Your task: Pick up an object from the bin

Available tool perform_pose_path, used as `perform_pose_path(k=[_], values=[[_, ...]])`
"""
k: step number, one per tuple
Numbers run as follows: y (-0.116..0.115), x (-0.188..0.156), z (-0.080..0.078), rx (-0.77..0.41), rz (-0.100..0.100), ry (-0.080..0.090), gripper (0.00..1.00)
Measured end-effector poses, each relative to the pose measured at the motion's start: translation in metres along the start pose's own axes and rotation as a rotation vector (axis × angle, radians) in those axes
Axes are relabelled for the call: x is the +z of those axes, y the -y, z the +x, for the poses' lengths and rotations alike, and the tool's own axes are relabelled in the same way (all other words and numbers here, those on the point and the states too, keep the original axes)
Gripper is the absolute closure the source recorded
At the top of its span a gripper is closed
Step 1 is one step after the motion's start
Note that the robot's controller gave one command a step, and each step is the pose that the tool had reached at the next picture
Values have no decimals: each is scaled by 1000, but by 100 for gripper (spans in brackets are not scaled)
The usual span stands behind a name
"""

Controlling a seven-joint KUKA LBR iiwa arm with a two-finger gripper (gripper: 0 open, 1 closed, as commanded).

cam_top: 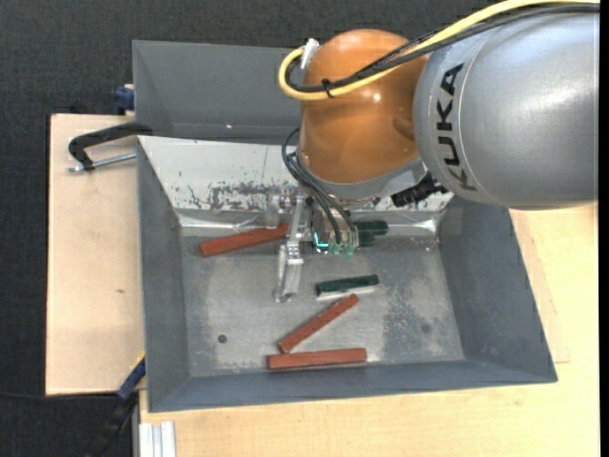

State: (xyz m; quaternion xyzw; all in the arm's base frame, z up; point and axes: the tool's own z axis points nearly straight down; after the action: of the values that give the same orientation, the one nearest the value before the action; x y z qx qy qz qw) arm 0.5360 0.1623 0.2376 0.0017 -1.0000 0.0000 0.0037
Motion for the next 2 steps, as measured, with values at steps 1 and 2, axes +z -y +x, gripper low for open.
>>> perform_pose_path(k=[1, 2], values=[[1, -5, -2, 3, -2, 9, 0], [13, 31, 6, -70, -2, 14, 0]])
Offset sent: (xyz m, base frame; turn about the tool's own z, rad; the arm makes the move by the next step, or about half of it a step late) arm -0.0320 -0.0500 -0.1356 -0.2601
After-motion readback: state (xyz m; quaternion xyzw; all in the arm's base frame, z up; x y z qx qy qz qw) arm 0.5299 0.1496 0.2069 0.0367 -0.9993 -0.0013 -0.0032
